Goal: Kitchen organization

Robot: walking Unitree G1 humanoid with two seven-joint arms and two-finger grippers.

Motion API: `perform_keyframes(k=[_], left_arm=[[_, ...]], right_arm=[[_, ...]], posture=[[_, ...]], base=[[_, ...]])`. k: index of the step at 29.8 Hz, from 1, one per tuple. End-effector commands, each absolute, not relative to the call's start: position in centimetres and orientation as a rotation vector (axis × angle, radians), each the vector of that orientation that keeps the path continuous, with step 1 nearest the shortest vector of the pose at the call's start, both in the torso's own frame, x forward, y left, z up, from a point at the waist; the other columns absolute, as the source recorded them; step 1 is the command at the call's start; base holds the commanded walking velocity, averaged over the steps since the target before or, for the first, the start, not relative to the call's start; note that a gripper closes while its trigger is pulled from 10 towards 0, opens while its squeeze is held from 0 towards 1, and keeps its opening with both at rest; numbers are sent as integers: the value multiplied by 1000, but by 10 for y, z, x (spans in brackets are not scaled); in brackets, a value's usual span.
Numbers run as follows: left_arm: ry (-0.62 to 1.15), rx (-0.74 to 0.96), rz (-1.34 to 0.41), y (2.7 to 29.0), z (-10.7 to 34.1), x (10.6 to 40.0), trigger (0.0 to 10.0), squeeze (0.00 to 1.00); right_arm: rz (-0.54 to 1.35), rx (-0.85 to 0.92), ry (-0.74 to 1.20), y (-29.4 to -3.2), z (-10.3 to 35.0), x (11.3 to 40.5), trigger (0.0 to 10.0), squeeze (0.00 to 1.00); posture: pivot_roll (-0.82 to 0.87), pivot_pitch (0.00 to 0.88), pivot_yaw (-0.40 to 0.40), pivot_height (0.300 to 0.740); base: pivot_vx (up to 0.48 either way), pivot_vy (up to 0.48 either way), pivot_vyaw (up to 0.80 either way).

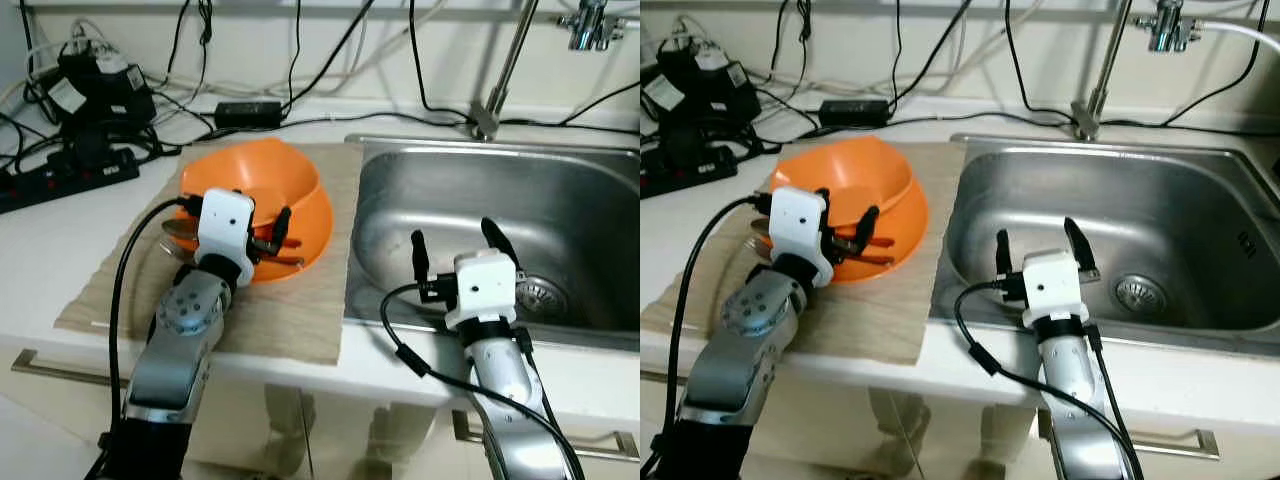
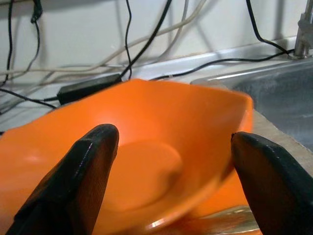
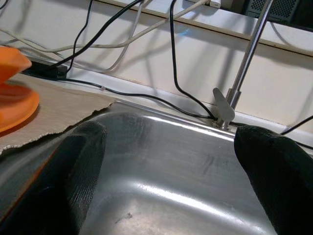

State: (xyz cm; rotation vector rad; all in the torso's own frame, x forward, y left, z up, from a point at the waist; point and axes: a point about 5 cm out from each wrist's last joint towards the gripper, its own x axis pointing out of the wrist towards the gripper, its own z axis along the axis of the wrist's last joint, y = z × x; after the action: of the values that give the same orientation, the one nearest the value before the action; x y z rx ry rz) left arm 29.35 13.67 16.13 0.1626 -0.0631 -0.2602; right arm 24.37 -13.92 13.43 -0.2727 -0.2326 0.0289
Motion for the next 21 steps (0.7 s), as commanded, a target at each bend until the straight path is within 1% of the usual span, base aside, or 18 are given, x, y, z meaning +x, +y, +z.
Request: perform_keyframes(k=[1, 11, 16, 19, 21], left_arm=[[-87, 187, -252, 138, 169, 295, 10000, 0], [-94, 242, -230, 141, 166, 294, 10000, 0], [-151, 255, -197, 152, 193, 311, 10000, 0], [-237, 256, -207, 151, 222, 316, 10000, 0], [-258, 255, -211, 150, 229, 317, 10000, 0]], right_arm=[[35, -268, -210, -140, 131, 244, 10000, 0], [49, -287, -221, -138, 130, 243, 10000, 0], [51, -290, -235, -139, 131, 242, 10000, 0], [49, -298, -236, -141, 130, 243, 10000, 0], [49, -300, -236, -141, 130, 242, 10000, 0]], posture=[[-3, 0, 45, 740], [-2, 0, 42, 740], [1, 0, 41, 740], [5, 0, 37, 740], [5, 0, 37, 740]], base=[[0, 0, 0], [0, 0, 0], [0, 0, 0], [0, 0, 0], [0, 0, 0]])
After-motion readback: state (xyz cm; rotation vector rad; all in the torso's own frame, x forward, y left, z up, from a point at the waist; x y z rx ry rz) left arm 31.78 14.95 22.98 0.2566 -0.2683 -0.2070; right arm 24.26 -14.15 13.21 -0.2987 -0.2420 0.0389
